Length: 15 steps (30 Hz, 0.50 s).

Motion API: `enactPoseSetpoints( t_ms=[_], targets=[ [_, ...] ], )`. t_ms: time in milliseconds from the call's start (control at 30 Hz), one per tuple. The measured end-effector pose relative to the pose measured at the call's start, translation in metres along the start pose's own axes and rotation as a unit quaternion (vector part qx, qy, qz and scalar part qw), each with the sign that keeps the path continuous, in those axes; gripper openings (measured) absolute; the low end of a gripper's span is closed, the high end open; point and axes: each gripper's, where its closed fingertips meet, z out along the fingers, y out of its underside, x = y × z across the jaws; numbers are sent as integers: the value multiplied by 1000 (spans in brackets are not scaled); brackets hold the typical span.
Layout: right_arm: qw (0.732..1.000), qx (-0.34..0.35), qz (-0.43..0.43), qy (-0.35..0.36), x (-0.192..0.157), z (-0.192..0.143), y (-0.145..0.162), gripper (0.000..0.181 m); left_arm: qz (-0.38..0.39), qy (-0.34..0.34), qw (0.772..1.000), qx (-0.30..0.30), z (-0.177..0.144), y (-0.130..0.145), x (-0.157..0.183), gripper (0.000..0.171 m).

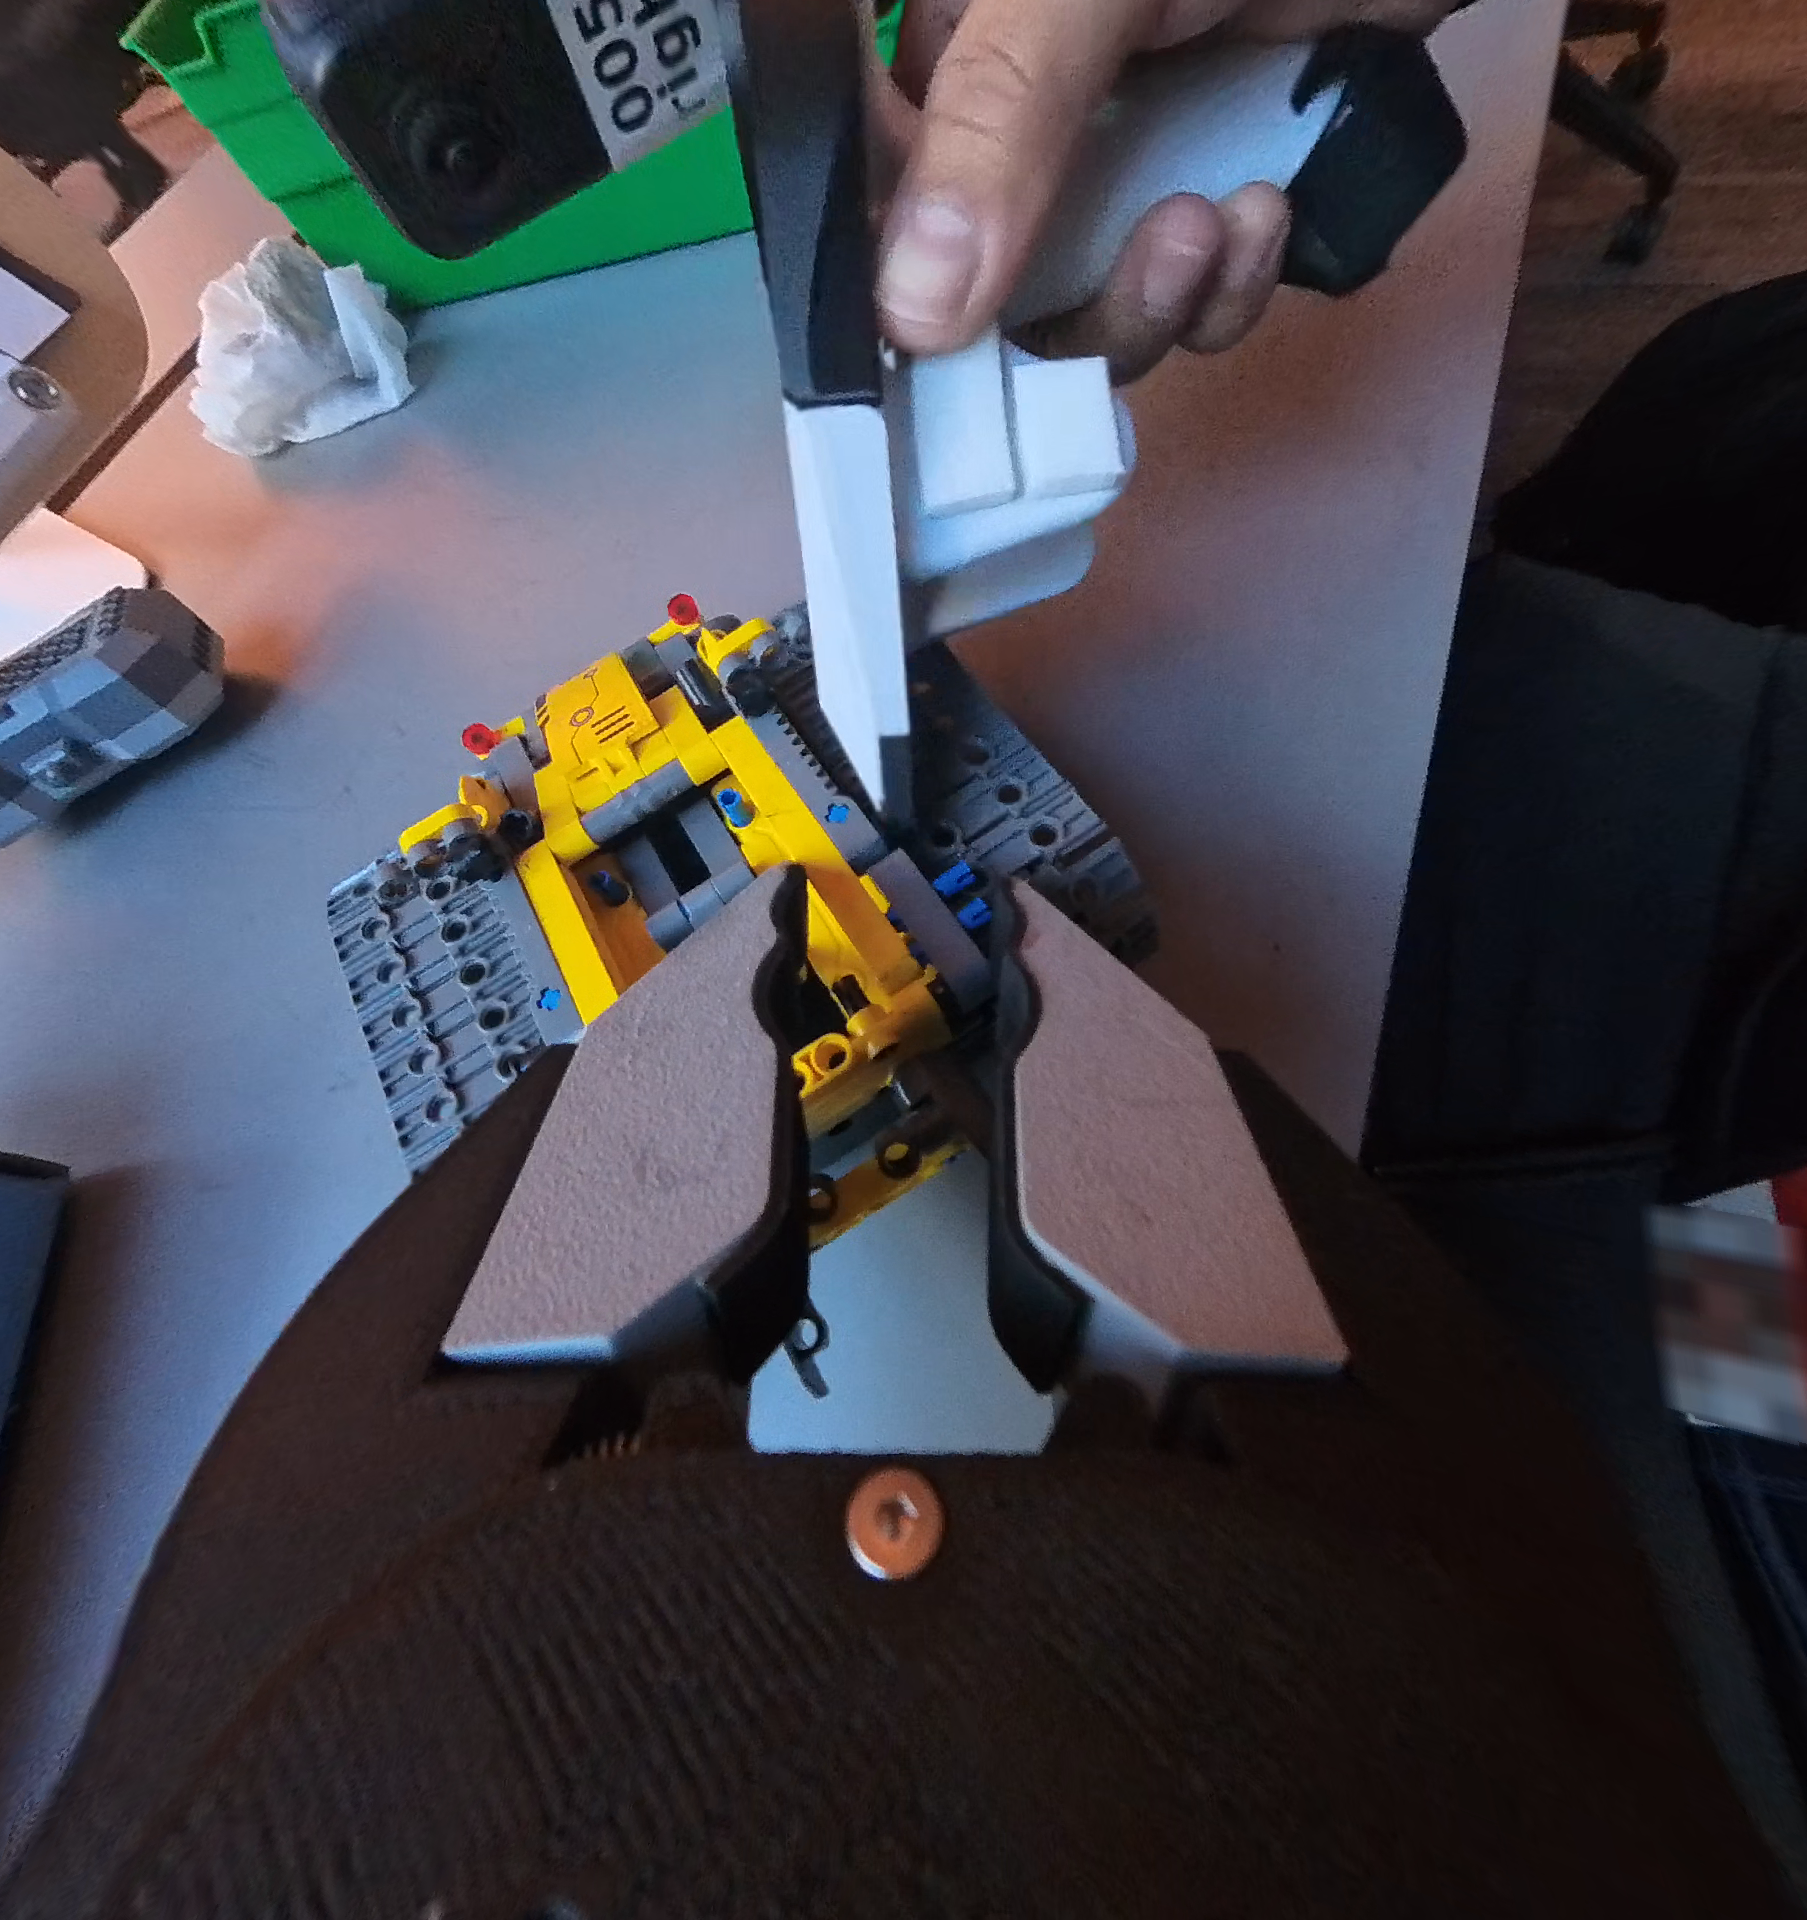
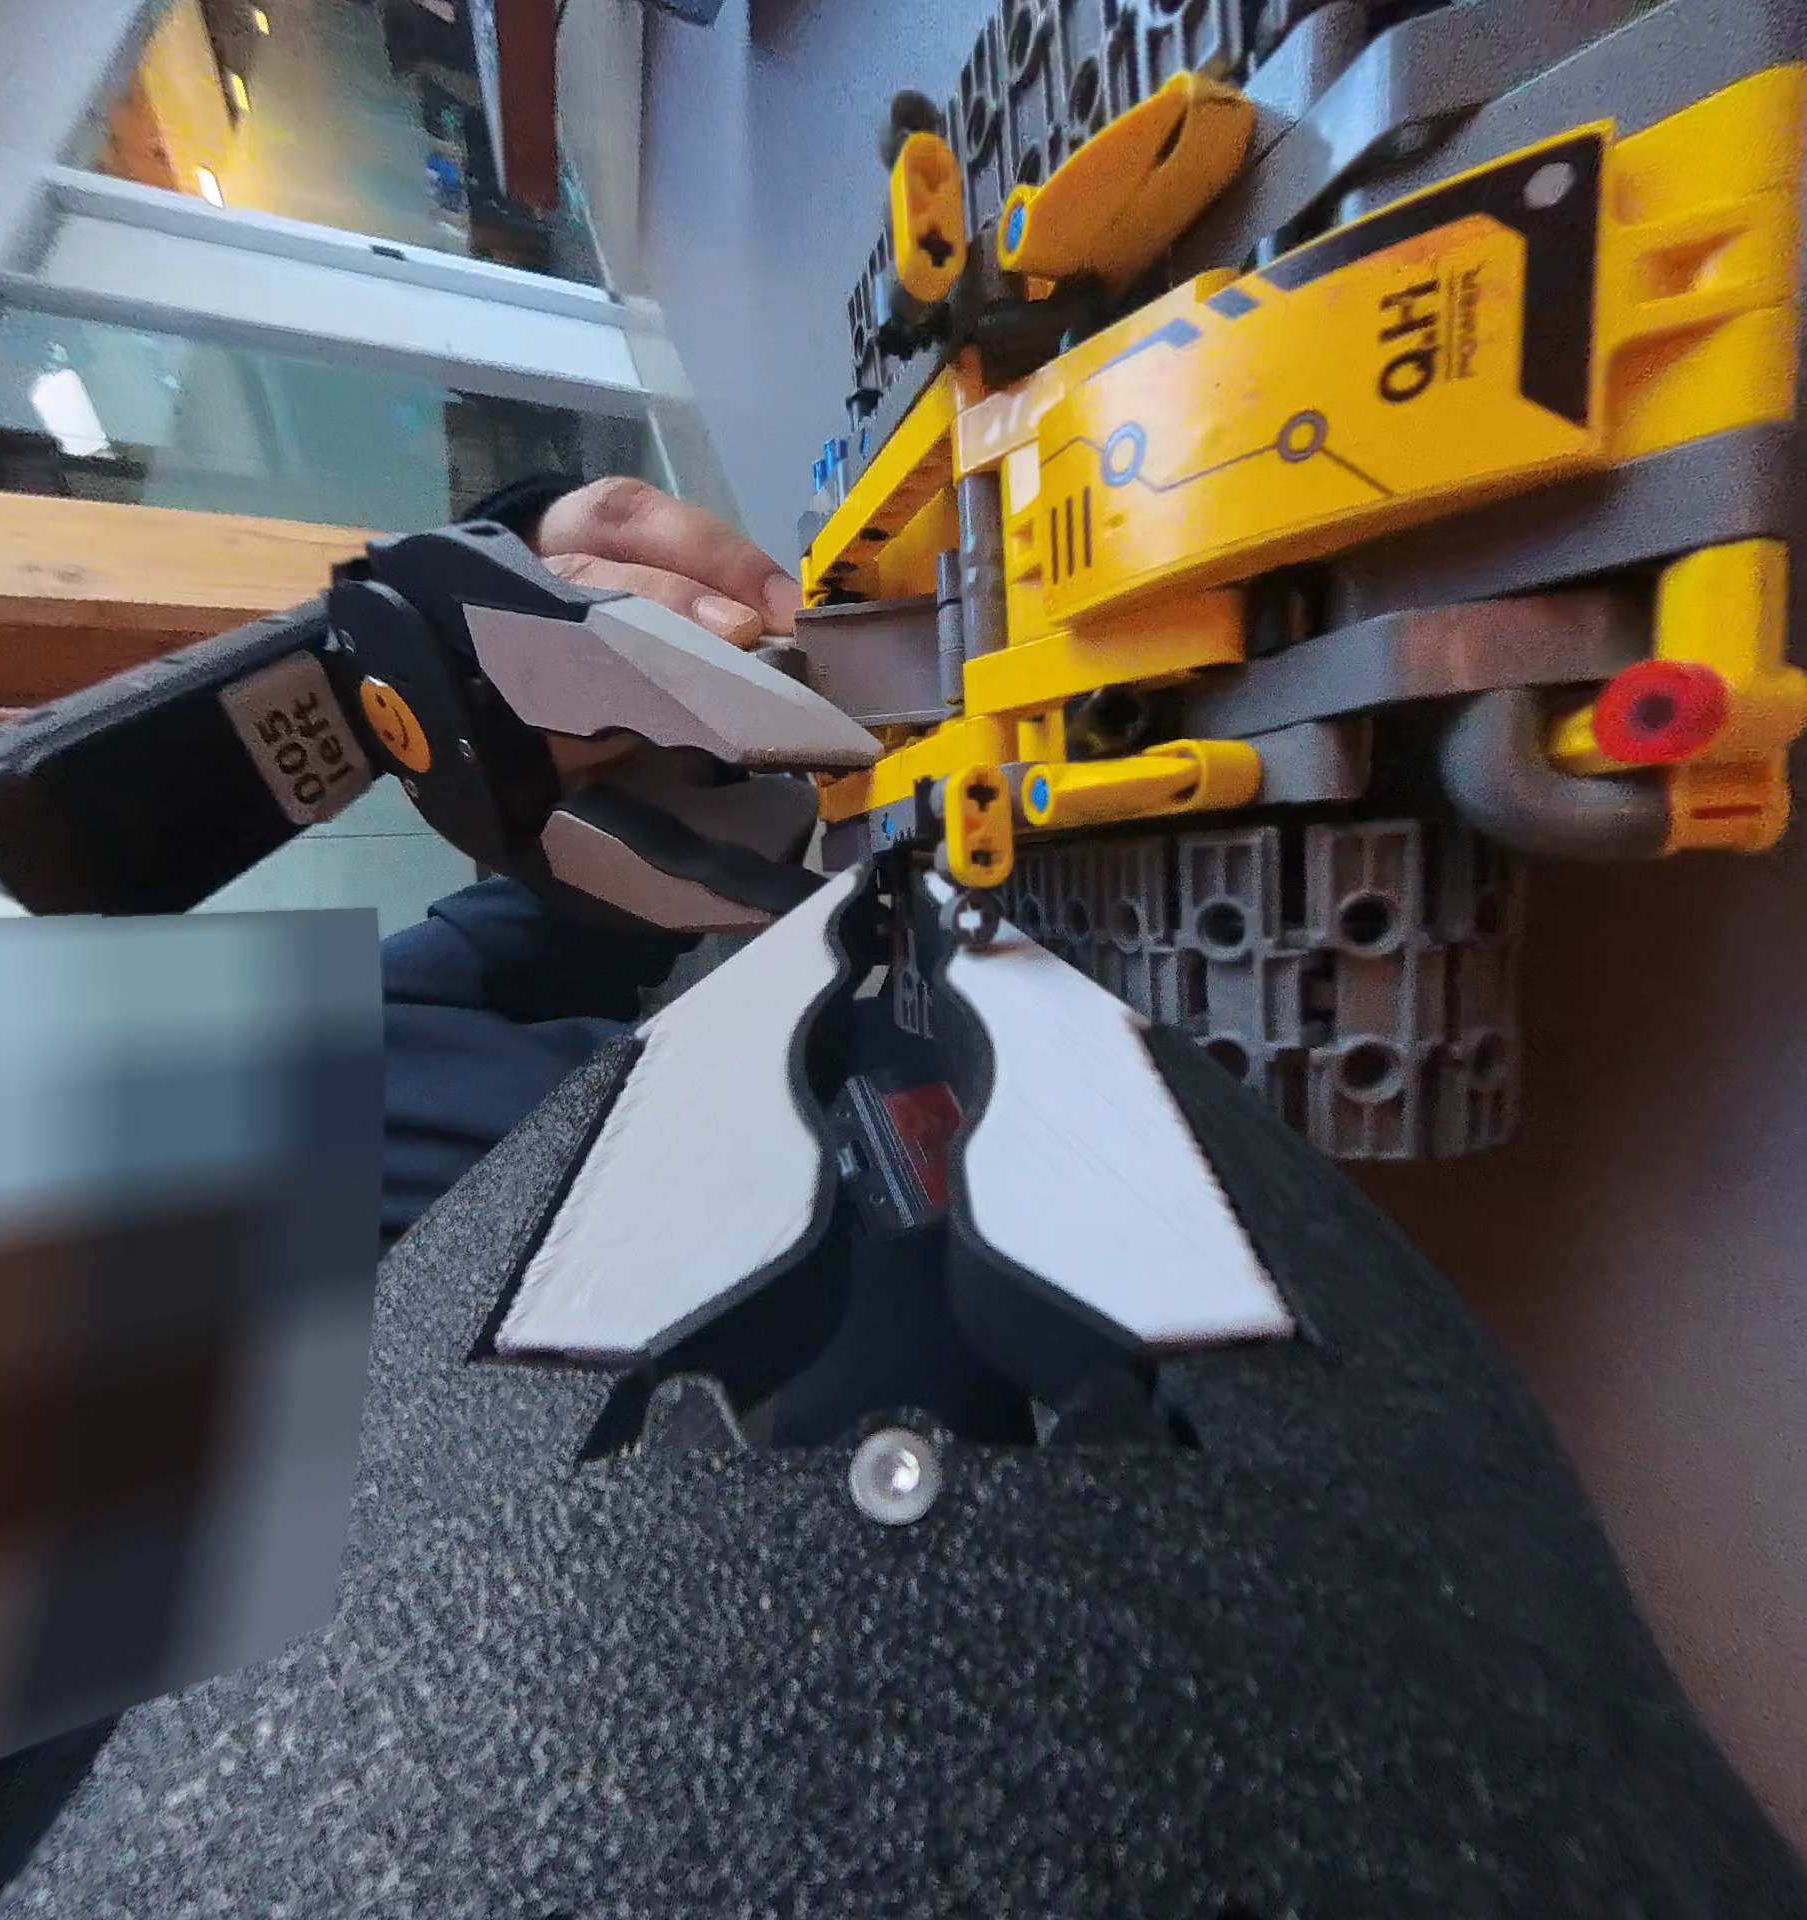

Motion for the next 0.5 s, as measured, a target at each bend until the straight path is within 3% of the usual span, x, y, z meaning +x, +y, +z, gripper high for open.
enactPoseSetpoints(
  t_ms=[233, 367, 433, 500],
  targets=[
    [999, -26, -26, 19, -4, 10, 4, 11, 9, 16, 1000, 17, -2, 0, 0, 33],
    [998, -21, -51, 25, -3, 13, 2, 7, 15, 21, 999, 20, -4, 2, -1, 34],
    [998, -18, -67, 14, -5, 16, 0, 9, 12, 57, 997, 48, -9, -2, 8, 10],
    [996, -20, -84, 1, -7, 18, 1, 9, -28, 70, 995, 58, -11, -2, 5, 5]
  ],
)
